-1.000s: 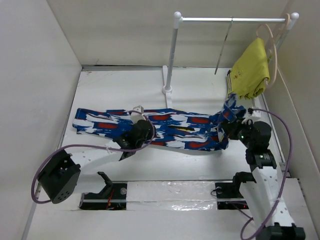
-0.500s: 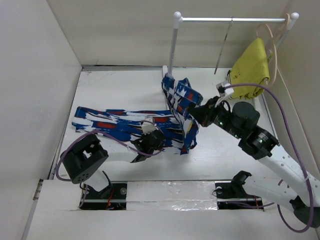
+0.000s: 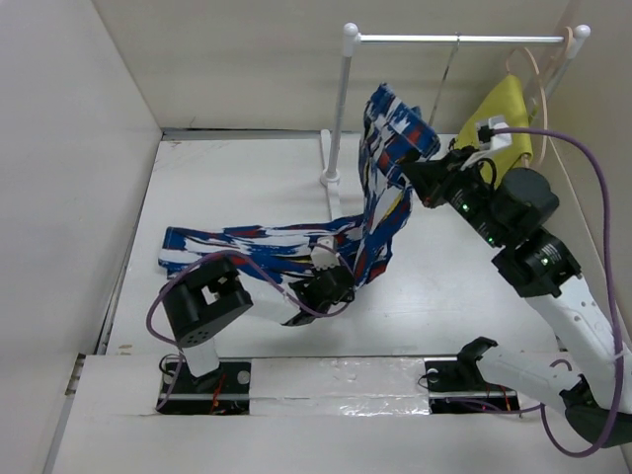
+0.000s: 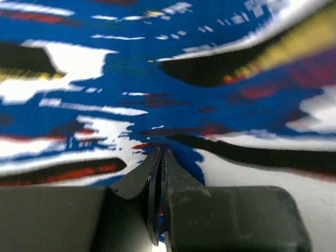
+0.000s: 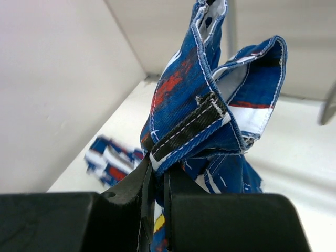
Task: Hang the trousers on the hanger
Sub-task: Fold the trousers at the center of the board.
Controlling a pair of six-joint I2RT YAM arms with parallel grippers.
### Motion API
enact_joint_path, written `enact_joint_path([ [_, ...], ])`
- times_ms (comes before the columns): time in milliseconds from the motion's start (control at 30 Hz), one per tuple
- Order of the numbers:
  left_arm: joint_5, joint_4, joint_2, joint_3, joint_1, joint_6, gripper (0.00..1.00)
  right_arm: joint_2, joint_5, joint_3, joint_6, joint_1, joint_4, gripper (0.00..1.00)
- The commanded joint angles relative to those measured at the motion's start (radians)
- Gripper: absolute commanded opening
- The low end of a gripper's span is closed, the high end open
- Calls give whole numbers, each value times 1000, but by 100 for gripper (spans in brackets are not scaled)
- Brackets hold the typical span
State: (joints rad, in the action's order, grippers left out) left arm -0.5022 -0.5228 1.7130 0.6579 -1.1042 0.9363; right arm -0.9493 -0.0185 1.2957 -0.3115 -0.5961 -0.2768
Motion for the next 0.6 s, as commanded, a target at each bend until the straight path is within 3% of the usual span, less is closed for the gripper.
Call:
enact_joint_path([
  [0, 131, 46, 89, 80, -71, -50, 0, 67, 11, 114, 35, 27, 78, 0],
  [167, 191, 52, 192, 235, -135, -134, 0, 84, 46, 159, 60, 36, 22, 0],
  [300, 177, 63, 172, 263, -135, -151, 0, 81, 58, 126, 65, 36, 8, 0],
  [433, 120, 73, 35, 195, -65, -152, 0, 63, 51, 84, 66, -11, 28, 0],
  [567, 41, 179, -253, 79, 36, -130, 0, 0, 29, 83, 71, -72, 62, 0],
])
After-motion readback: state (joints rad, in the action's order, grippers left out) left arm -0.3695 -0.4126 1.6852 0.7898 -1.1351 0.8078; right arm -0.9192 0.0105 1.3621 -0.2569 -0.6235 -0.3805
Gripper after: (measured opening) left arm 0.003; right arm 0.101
